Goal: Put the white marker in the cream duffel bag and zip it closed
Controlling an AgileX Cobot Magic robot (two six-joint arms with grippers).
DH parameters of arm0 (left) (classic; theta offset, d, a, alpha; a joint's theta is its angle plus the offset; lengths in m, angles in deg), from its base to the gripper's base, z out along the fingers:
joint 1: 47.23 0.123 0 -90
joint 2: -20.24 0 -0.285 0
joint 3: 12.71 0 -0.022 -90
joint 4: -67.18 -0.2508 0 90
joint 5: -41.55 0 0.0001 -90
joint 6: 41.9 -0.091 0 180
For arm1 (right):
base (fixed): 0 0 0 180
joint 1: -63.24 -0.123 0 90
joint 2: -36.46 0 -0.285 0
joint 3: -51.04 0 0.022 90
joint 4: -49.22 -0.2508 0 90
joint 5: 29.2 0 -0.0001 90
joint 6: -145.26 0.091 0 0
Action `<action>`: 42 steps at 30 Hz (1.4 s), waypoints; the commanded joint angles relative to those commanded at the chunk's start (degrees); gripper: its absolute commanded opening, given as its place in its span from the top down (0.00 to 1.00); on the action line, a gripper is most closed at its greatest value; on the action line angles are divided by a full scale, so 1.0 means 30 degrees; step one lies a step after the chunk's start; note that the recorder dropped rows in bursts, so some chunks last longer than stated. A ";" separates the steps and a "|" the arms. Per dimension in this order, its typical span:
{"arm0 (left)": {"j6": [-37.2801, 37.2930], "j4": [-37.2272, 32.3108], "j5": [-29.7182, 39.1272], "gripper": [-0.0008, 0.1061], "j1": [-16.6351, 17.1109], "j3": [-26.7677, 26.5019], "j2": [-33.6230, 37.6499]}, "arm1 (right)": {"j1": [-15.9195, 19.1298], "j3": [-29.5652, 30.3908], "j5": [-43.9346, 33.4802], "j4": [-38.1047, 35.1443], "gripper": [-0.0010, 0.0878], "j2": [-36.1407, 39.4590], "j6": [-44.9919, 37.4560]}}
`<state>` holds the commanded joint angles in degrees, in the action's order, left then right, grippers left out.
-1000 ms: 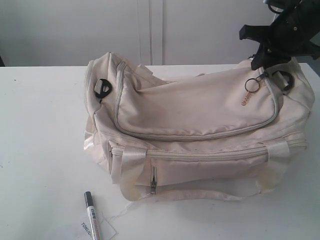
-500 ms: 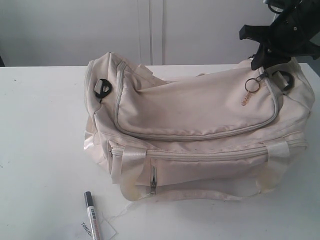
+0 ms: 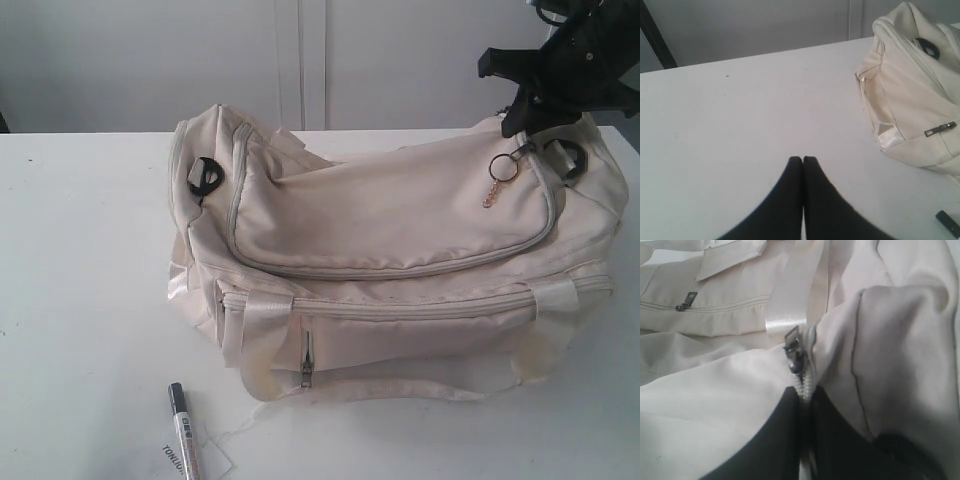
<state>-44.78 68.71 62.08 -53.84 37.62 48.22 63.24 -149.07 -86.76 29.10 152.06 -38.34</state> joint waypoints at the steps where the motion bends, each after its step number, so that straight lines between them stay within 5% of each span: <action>1: -0.0812 0.0694 0.0252 0.99 0.0000 -0.0376 0.0486 | 0.0000 0.0000 -0.0095 0.0000 0.99 0.0000 0.0000; 11: -0.9662 0.9196 0.1182 0.99 0.0000 -0.2957 0.5324 | 0.0000 0.0000 -0.0608 0.0000 0.99 0.0000 0.0000; 22: -1.5245 1.6007 0.2618 0.99 -0.0724 -0.5666 1.0325 | 0.0000 0.0000 -0.0647 -0.0277 0.99 0.0000 0.0000; 42: -1.6539 1.7038 -0.2432 0.99 -0.9315 -1.0518 1.8186 | 0.0000 0.0000 -0.1238 -0.0333 0.99 0.0000 0.0000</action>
<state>-94.40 119.83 54.78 -81.79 6.07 102.78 63.24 -149.07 -90.48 28.10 152.06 -38.34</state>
